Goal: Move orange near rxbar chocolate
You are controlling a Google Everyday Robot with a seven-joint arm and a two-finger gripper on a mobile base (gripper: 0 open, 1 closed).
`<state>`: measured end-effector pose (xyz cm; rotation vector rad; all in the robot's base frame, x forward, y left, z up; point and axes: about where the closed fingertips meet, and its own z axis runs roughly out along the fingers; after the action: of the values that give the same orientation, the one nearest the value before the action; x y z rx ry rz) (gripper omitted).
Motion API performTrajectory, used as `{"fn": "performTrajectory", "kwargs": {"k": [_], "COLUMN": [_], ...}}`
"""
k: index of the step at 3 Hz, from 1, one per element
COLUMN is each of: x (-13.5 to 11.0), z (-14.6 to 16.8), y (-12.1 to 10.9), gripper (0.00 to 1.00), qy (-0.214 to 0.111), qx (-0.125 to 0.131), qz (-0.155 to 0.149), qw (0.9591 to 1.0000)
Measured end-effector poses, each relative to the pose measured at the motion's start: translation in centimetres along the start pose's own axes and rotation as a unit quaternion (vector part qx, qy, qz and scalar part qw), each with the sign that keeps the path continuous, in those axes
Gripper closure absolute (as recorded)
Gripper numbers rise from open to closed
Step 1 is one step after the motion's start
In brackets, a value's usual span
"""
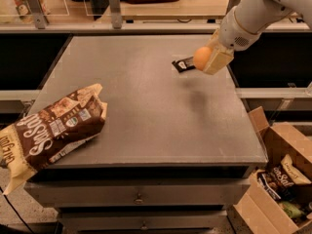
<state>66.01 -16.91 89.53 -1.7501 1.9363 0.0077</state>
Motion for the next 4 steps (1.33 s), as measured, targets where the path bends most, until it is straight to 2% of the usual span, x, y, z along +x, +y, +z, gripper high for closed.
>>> {"fn": "performTrajectory", "kwargs": {"k": [1, 2, 4], "x": [0.3, 0.2, 1.1], "z": [2.6, 4.2, 6.4], "y": [-1.0, -1.8, -1.9], "gripper": [0.81, 0.65, 0.18], "qy": [-0.004, -0.003, 0.009], "qx": [-0.002, -0.003, -0.006], "qz": [-0.002, -0.004, 0.004], "qw": [1.0, 1.0, 0.9999]}}
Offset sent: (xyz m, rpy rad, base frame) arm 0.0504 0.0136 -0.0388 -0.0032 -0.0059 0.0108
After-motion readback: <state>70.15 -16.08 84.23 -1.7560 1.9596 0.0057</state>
